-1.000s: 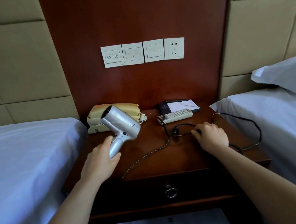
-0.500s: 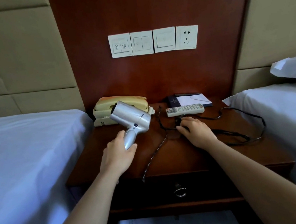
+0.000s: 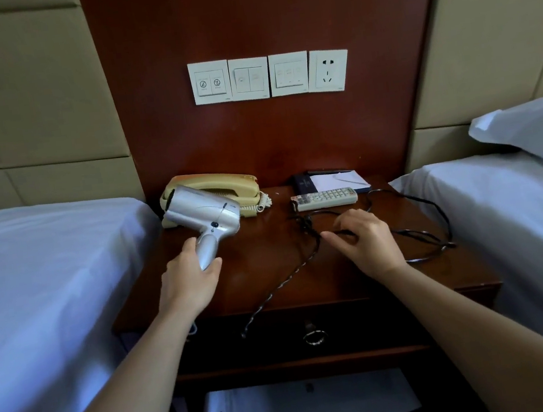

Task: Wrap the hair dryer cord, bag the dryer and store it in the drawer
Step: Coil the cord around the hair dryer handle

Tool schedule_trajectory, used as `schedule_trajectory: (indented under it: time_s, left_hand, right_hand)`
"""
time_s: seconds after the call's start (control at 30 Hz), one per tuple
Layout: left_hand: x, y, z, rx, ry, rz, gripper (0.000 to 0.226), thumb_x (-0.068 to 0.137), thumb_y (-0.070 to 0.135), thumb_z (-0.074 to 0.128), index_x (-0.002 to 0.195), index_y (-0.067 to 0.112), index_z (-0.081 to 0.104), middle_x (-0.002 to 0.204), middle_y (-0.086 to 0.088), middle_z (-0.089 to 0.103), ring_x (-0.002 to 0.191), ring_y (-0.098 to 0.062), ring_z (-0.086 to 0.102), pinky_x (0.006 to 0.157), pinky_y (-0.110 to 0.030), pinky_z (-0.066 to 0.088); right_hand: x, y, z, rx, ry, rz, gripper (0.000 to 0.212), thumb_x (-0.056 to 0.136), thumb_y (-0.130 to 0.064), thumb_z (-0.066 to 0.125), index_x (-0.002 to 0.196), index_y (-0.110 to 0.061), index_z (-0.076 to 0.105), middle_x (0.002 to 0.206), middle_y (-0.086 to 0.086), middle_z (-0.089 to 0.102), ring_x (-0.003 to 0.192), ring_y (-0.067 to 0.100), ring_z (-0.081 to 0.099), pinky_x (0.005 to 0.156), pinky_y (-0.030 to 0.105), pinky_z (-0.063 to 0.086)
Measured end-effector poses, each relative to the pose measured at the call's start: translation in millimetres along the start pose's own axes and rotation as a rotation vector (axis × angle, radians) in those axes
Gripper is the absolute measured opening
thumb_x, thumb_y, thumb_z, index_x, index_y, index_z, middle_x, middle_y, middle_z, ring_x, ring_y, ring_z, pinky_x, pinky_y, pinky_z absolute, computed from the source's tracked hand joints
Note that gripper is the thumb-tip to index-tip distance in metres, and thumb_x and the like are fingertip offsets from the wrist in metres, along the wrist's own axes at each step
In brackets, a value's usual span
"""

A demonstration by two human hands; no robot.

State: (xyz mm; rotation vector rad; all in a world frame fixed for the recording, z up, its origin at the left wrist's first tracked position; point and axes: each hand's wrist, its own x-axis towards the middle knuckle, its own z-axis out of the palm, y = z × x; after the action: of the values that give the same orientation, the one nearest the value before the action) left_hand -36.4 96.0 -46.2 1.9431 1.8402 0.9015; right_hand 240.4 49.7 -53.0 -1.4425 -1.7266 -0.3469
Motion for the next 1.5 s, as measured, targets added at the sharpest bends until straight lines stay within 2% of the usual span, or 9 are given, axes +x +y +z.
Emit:
schedule_trajectory:
  time_s: [0.13, 0.43, 0.63, 0.83, 0.93, 1.0, 1.17, 1.3, 1.5]
  left_hand:
    - [-2.5, 1.0, -1.2, -0.04, 0.042, -0.012, 0.044, 0.088, 0.034, 0.06, 0.125, 0.015, 0.047, 0.112, -0.019, 0.063, 0.105, -0.042, 0.057, 0.079, -0.039, 0.042]
    - [-5.7, 21.5, 0.9, -0.09, 0.068, 0.038, 0.042, 0.089, 0.033, 0.059, 0.126, 0.017, 0.047, 0.113, -0.015, 0.062, 0.109, -0.041, 0.054, 0.077, -0.035, 0.036]
    - [-11.8, 30.0, 6.2, -0.071, 0.005, 0.072, 0.044, 0.088, 0.034, 0.059, 0.128, 0.021, 0.046, 0.112, -0.014, 0.063, 0.106, -0.04, 0.055, 0.077, -0.036, 0.039]
    - [-17.7, 39.0, 15.4, -0.006, -0.067, 0.12, 0.038, 0.088, 0.036, 0.057, 0.123, 0.023, 0.046, 0.095, -0.004, 0.054, 0.085, -0.031, 0.052, 0.071, -0.033, 0.039]
    - [-18.8, 44.0, 21.6, 0.033, -0.086, 0.147, 0.038, 0.089, 0.036, 0.056, 0.122, 0.021, 0.046, 0.099, -0.006, 0.056, 0.095, -0.036, 0.057, 0.071, -0.033, 0.039]
    - [-18.1, 46.8, 25.6, 0.036, -0.093, 0.145, 0.038, 0.089, 0.036, 0.056, 0.122, 0.02, 0.045, 0.106, -0.009, 0.059, 0.098, -0.037, 0.057, 0.071, -0.034, 0.04]
    - [-14.0, 49.9, 32.7, -0.016, -0.078, 0.122, 0.037, 0.089, 0.036, 0.056, 0.12, 0.019, 0.046, 0.106, -0.011, 0.059, 0.098, -0.037, 0.058, 0.071, -0.034, 0.04]
    - [-8.0, 47.6, 35.2, -0.089, -0.054, 0.074, 0.035, 0.087, 0.037, 0.058, 0.117, 0.02, 0.049, 0.103, -0.01, 0.061, 0.096, -0.036, 0.059, 0.071, -0.034, 0.041]
    - [-0.3, 50.6, 24.4, -0.232, 0.011, 0.082, 0.031, 0.086, 0.033, 0.061, 0.111, 0.017, 0.054, 0.094, -0.005, 0.06, 0.088, -0.03, 0.058, 0.068, -0.031, 0.039]
  right_hand:
    - [-7.0, 3.7, -7.6, -0.176, 0.019, -0.141, 0.038, 0.085, -0.037, 0.057, 0.063, -0.006, 0.06, 0.065, 0.004, 0.061, 0.06, 0.025, 0.055, 0.06, 0.033, 0.044]
    - [-1.0, -5.2, -25.5, -0.334, 0.115, -0.31, 0.035, 0.09, -0.029, 0.054, 0.061, -0.009, 0.057, 0.06, 0.002, 0.06, 0.055, 0.023, 0.054, 0.066, 0.032, 0.037]
    - [-4.1, -8.5, -29.1, -0.335, 0.064, -0.282, 0.037, 0.089, -0.029, 0.053, 0.057, -0.012, 0.052, 0.052, 0.0, 0.054, 0.049, 0.022, 0.052, 0.062, 0.028, 0.034]
    - [-13.1, -5.7, -34.0, -0.278, -0.088, -0.212, 0.036, 0.085, -0.029, 0.058, 0.054, -0.015, 0.047, 0.047, -0.003, 0.049, 0.044, 0.019, 0.049, 0.054, 0.016, 0.025]
    - [-12.4, 0.8, -26.6, -0.234, -0.135, -0.154, 0.033, 0.087, -0.029, 0.06, 0.06, -0.013, 0.051, 0.054, 0.0, 0.055, 0.052, 0.022, 0.054, 0.051, 0.009, 0.015]
    - [-8.2, 4.6, -16.7, -0.227, -0.181, -0.121, 0.032, 0.091, -0.034, 0.056, 0.069, -0.011, 0.059, 0.065, 0.001, 0.062, 0.062, 0.023, 0.059, 0.049, 0.014, 0.022]
    - [1.6, 4.6, 5.9, -0.166, -0.238, 0.03, 0.029, 0.093, -0.037, 0.051, 0.093, -0.014, 0.068, 0.093, 0.0, 0.07, 0.086, 0.024, 0.065, 0.067, 0.036, 0.051]
    - [2.4, 6.2, 12.1, -0.251, -0.208, 0.106, 0.029, 0.094, -0.038, 0.048, 0.091, -0.016, 0.067, 0.091, 0.0, 0.069, 0.087, 0.024, 0.063, 0.068, 0.029, 0.041]
    - [1.7, -0.2, 11.2, -0.601, -0.318, 0.252, 0.033, 0.097, -0.031, 0.037, 0.119, -0.015, 0.056, 0.128, 0.005, 0.056, 0.127, 0.028, 0.04, 0.107, 0.041, 0.023]
